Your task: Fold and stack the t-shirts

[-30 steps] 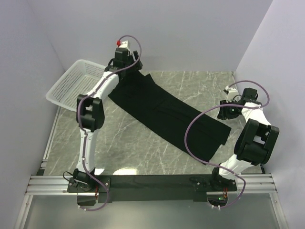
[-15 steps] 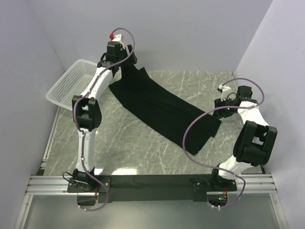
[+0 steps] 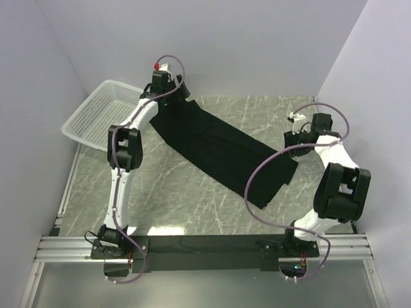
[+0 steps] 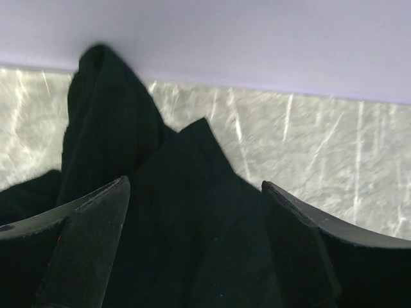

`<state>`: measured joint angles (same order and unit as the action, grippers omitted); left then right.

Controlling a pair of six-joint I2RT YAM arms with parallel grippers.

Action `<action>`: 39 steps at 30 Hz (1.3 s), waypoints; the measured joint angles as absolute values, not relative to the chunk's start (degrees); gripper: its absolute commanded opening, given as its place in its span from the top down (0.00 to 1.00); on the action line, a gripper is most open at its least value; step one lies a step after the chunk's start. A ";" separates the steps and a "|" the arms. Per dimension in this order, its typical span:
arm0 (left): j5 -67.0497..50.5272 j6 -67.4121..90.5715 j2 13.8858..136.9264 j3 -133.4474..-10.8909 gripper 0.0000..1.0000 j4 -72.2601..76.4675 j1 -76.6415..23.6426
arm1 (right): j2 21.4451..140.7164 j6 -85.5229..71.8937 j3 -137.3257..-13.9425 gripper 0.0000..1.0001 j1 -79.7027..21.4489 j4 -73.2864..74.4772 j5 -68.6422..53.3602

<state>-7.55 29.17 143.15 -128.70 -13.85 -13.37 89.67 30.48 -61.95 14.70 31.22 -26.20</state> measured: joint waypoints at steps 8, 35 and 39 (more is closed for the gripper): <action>-6.24 26.33 120.36 -104.73 0.11 -10.39 -13.45 | 105.12 30.26 -70.43 0.47 14.57 30.96 -19.18; -4.67 38.79 59.29 -38.61 0.10 -11.97 -13.58 | 108.84 41.98 -71.77 1.00 15.22 37.91 -20.01; -4.64 39.75 58.26 -38.35 0.10 -12.14 -13.58 | 107.39 42.04 -69.80 1.00 15.92 38.28 -20.91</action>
